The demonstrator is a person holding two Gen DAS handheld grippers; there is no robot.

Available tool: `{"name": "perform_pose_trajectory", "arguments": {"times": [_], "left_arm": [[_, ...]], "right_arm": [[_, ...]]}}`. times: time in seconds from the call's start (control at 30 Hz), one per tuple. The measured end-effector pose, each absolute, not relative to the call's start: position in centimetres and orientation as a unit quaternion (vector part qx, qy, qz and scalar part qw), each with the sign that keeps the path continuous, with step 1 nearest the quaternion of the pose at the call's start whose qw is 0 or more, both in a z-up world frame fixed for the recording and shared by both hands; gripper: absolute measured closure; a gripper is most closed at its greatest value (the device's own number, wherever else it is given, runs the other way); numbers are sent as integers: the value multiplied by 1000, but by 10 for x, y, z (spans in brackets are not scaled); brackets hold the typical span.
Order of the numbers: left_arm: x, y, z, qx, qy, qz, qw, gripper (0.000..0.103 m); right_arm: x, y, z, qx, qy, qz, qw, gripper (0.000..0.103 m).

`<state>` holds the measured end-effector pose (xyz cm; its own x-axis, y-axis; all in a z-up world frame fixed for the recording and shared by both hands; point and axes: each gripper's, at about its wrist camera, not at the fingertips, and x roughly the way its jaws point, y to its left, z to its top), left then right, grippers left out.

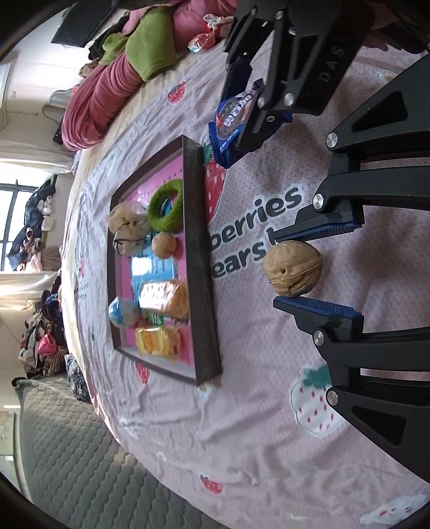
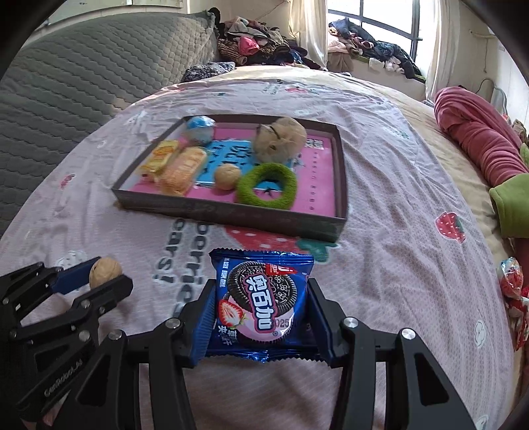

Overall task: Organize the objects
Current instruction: 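Grasp the walnut with the left tool while the right tool grasps the blue cookie pack, then carry the walnut and blue cookie pack with both tools over the tray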

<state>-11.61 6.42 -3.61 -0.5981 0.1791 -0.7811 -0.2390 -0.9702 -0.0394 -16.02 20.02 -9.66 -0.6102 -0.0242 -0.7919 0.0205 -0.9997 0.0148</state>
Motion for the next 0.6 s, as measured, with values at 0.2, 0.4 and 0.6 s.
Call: {"name": "perform_pose_trajectory", "arguments": {"times": [0.2,0.4,0.6], "left_arm": [[-104,48,-22,-425,29,898,112,69],[-95,36,-3,-413,26,904,106,69],[-86,27,20,-395,19,913,104,69]], "right_arm": [[-150,181,-84,437,4,-899,17,51],[-141,166,-66,427,10,-904,20,51],[-131,156,-44,411,18,-911,21,51]]}}
